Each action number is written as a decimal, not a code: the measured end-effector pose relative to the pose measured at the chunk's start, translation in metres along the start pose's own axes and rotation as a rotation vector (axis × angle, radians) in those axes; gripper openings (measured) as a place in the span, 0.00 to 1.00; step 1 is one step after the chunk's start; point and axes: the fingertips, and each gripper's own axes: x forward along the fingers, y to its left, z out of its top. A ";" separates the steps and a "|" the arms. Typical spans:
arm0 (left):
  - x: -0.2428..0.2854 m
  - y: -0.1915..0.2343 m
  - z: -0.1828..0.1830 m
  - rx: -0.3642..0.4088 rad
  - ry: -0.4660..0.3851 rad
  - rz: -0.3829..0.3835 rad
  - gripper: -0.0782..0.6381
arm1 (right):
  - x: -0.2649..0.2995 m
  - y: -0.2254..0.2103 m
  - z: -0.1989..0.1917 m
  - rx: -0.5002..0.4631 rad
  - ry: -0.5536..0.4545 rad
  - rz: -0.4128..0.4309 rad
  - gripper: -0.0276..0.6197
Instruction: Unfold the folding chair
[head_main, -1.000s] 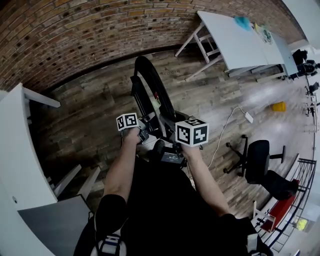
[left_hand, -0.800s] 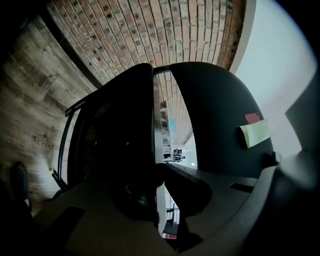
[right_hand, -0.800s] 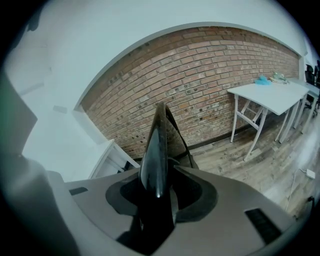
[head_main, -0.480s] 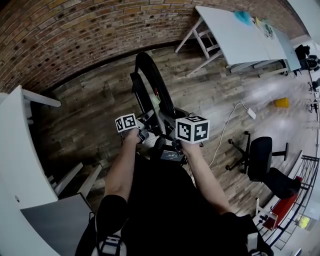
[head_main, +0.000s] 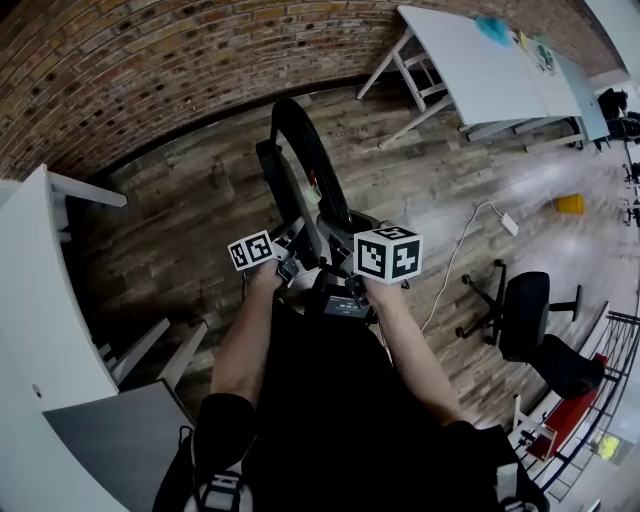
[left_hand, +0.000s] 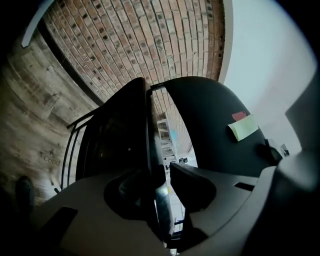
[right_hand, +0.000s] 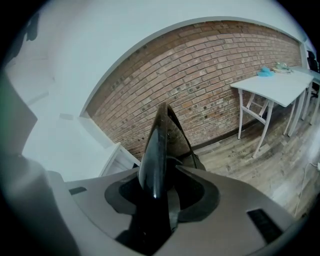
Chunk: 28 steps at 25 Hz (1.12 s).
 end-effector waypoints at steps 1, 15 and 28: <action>0.000 0.003 0.000 0.004 -0.005 0.019 0.29 | -0.001 -0.002 0.001 0.001 -0.001 -0.001 0.28; -0.020 -0.006 -0.036 -0.031 0.072 -0.075 0.24 | -0.009 -0.007 0.003 0.004 -0.004 0.010 0.28; -0.020 0.000 -0.037 -0.148 0.003 -0.119 0.22 | -0.021 -0.036 0.007 0.042 -0.019 0.048 0.28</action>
